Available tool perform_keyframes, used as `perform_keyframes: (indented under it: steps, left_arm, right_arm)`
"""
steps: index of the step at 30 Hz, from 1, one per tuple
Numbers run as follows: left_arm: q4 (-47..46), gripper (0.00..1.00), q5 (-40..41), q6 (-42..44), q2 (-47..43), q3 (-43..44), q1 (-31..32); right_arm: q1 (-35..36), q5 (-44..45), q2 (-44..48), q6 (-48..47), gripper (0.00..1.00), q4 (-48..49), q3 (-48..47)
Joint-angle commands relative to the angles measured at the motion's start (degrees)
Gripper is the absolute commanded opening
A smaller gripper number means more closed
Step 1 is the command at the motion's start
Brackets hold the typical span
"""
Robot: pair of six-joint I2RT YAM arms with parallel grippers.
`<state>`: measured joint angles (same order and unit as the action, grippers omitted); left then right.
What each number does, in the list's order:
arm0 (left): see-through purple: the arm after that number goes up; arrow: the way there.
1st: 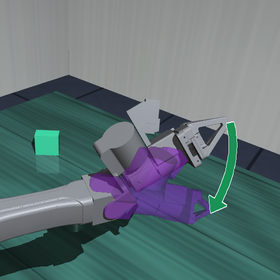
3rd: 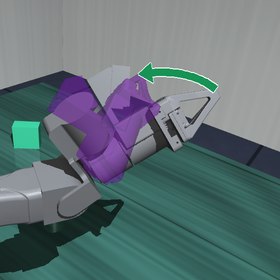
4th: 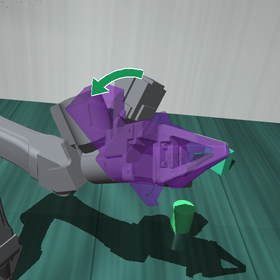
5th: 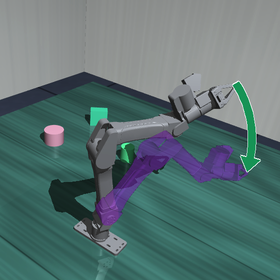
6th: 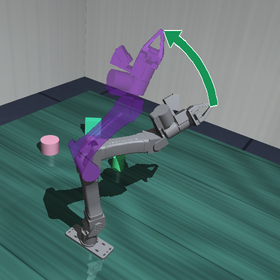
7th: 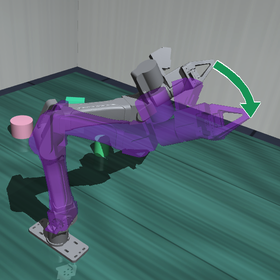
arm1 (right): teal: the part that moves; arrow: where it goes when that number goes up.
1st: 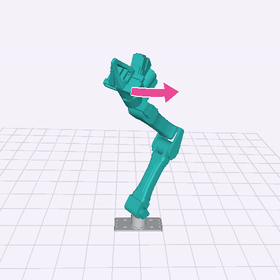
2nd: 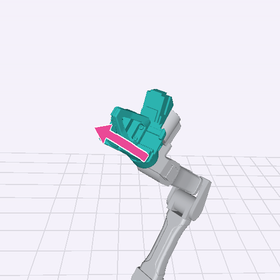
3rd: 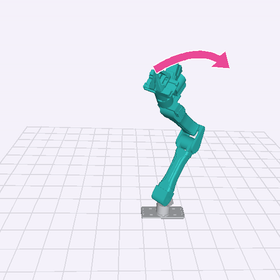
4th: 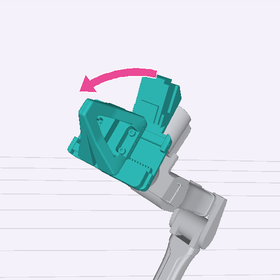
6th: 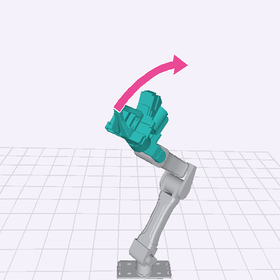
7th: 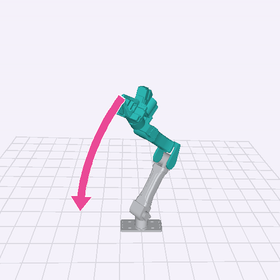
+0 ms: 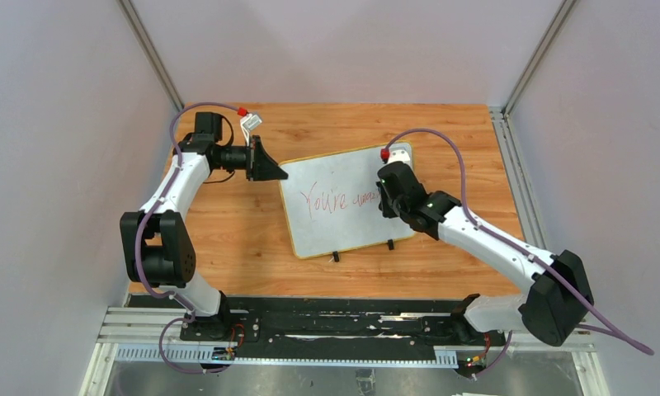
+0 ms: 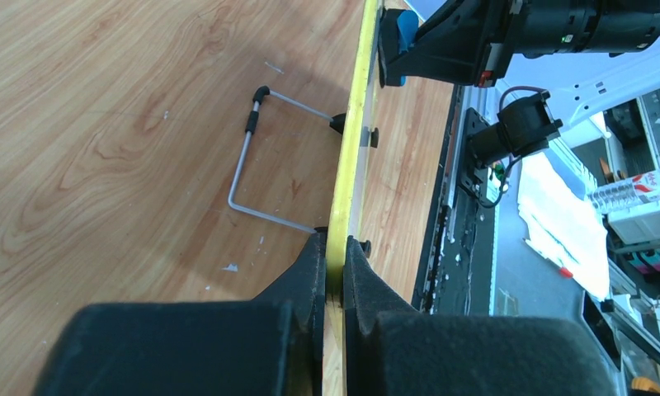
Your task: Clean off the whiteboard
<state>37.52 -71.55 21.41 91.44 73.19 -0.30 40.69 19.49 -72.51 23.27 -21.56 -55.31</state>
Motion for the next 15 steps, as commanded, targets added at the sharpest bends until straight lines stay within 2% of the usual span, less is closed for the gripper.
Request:
perform_keyframes:
  steps: [1,7,15]
  left_arm:
    - [3.30,0.00,8.37,3.99,0.03,0.19,0.03]
    - [3.53,0.00,8.69,3.97,-0.75,0.00,0.03]
    - [4.54,0.00,8.74,4.93,-0.77,0.00,0.03]
  right_arm:
    - [2.35,-0.42,-2.84,-1.23,0.01,3.13,-3.66]
    - [2.96,1.16,-3.71,-1.06,0.01,3.58,-4.29]
    - [2.39,9.53,-2.15,-5.14,0.01,0.69,-3.66]
